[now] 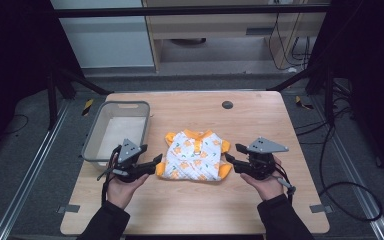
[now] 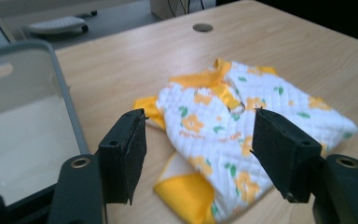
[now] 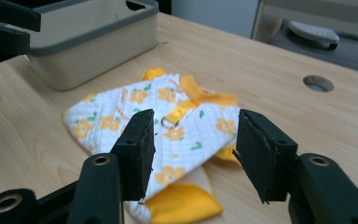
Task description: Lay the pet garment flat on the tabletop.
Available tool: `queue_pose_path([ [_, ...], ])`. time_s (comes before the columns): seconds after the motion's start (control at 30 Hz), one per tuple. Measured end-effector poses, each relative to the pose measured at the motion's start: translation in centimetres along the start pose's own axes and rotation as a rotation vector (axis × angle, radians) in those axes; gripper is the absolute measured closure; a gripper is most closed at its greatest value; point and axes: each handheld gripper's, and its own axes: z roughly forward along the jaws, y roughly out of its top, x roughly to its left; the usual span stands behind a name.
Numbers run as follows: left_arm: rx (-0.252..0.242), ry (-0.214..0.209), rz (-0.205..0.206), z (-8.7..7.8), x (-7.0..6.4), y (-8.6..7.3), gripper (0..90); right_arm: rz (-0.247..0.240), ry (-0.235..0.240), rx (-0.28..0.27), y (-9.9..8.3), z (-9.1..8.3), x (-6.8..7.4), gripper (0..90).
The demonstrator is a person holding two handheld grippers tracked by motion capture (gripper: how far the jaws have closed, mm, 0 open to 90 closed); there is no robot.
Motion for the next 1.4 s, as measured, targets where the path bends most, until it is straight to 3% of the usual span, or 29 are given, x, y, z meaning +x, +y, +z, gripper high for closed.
queue_pose_path([
  [0.23,0.029,-0.019,-0.026,-0.1,0.3,-2.3,35.0,0.023,0.007,0.026,-2.2,-0.3,-0.1,43.7],
  [0.3,0.048,-0.024,-0.025,0.2,0.2,-3.3,35.2,0.024,0.008,0.059,-3.4,0.0,-0.1,41.1],
  [0.67,0.125,-0.04,-0.004,1.7,0.0,-4.9,35.5,0.014,0.028,0.136,-5.9,2.0,0.9,37.8],
  [0.97,0.168,-0.053,0.021,2.6,-0.3,-5.5,39.0,0.001,0.045,0.172,-6.8,3.3,1.3,38.0],
  [1.03,0.182,-0.064,0.03,2.9,-0.3,-5.6,41.5,0.0,0.053,0.177,-7.0,3.6,1.4,43.0],
  [1.4,0.23,-0.103,0.055,4.0,-0.8,-5.9,51.1,-0.053,0.096,0.219,-7.1,5.3,2.5,49.8],
])
